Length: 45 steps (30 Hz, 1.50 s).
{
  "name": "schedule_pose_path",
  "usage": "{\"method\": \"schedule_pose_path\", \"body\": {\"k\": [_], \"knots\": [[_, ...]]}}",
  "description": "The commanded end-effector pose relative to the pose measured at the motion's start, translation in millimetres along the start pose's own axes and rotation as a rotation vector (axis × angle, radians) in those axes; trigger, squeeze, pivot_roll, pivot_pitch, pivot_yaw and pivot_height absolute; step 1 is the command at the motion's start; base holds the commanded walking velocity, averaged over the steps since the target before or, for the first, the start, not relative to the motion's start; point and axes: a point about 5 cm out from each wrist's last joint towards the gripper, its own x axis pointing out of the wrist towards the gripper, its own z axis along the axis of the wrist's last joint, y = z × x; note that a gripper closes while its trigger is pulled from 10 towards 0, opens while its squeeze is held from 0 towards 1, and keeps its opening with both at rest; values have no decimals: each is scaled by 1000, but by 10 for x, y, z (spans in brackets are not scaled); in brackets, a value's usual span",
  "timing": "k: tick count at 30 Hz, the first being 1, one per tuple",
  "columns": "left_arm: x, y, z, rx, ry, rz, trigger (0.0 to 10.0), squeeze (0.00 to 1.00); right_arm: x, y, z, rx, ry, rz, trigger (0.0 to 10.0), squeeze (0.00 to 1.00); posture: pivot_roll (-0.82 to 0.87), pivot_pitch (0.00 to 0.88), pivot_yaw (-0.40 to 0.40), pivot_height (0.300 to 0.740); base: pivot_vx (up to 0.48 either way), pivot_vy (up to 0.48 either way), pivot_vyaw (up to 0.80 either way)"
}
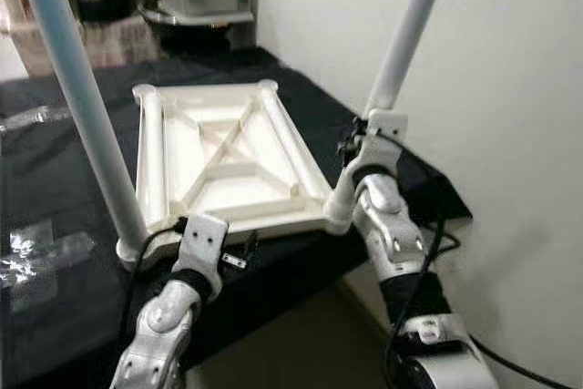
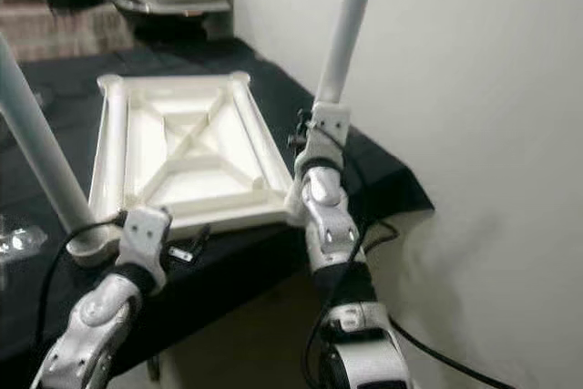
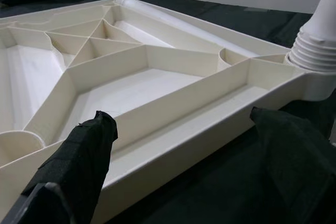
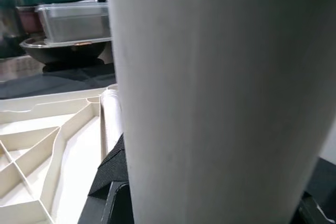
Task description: Building children table
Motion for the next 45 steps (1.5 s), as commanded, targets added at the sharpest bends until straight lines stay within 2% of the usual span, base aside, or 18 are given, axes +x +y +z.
{"method": "schedule_pose_path", "body": {"k": [1, 15, 23, 45], "knots": [[-1, -43, -8, 4, -4, -20, 10000, 0, -53, -40, -273, -6, 126, -2, 10000, 0, 6, 0, -97, 740, 0, 0, 0], [7, -67, -18, 5, -5, -27, 10000, 0, -47, 23, -244, -5, 115, 50, 10000, 0, 4, 0, -102, 740, 0, 0, 0], [9, -70, -26, 4, -4, -25, 10000, 0, -1, 18, -155, -12, 93, 64, 10000, 0, 0, 0, -104, 740, 0, 0, 0], [21, -81, -32, 6, -5, -29, 10000, 0, -2, 45, -91, -16, 85, 80, 10000, 0, -1, 0, -101, 740, 0, 0, 0]]}}
